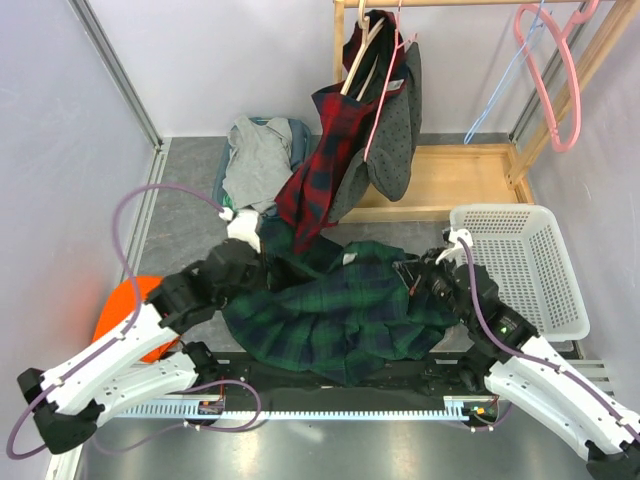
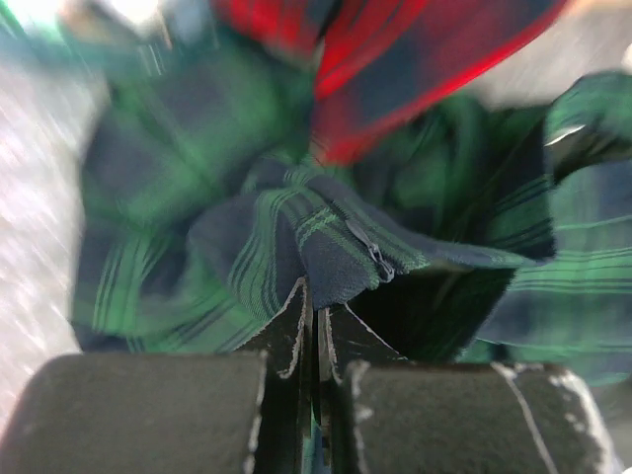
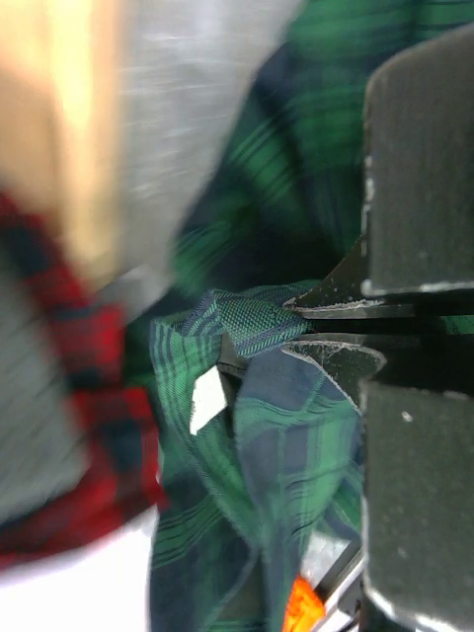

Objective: Place the skirt on the hanger
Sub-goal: Adjust the skirt at the center of the board, then pick up the hanger from the clothesline.

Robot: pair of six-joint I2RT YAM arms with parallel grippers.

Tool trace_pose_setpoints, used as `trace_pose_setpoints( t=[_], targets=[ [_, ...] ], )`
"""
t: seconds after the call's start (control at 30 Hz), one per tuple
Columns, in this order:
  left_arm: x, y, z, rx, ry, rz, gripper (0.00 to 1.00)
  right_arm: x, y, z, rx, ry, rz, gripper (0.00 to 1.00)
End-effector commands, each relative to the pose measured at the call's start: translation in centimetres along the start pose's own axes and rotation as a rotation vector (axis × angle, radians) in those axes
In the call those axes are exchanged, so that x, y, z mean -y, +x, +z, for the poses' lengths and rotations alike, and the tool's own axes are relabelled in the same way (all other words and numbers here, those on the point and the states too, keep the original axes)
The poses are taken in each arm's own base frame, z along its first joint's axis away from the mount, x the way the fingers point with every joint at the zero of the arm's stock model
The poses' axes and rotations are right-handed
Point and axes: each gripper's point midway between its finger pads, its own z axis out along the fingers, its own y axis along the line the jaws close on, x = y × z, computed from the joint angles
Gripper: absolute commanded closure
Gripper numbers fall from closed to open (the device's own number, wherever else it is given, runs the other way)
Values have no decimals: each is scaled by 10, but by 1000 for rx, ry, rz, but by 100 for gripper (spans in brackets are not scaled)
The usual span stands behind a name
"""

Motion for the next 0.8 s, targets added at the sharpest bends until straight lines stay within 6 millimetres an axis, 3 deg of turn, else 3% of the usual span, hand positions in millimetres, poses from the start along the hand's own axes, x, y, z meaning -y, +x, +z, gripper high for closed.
trace_pose_setpoints(
  t=[0.0,0.03,0.13,0.17,0.23,0.27,0.37,0.43,0.47,0.53,0.57,0.7,0.77],
  targets=[
    [16,39,18,-80,69,-137,98,10,-9,-5,104,59,201,86],
    [14,53,22,-112,63,-146,98,13,-7,-5,95,79,217,82],
    [11,68,28,-140,49,-152,98,20,-2,-5,55,138,215,61],
    [12,68,29,-138,51,-155,98,25,5,-4,15,174,201,47],
    [13,66,30,-132,58,-152,98,27,-10,-6,28,220,181,36],
    [13,65,30,-129,59,-150,98,34,-6,-7,-11,272,154,27],
    [16,60,28,-120,73,-142,98,23,-66,-20,72,322,93,15],
    [17,60,28,-119,81,-134,98,19,-95,-28,119,350,57,12],
    [17,60,28,-119,84,-132,98,13,-124,-36,164,366,28,10],
    [18,62,27,-124,93,-127,98,2,-154,-42,206,361,-8,9],
    [18,63,27,-125,97,-125,98,-7,-182,-46,237,367,-41,9],
    [24,66,27,-135,133,-122,98,-8,-236,-48,271,527,-118,8],
    [27,65,27,-130,149,-118,98,-13,-255,-36,269,567,-156,8]
  ],
)
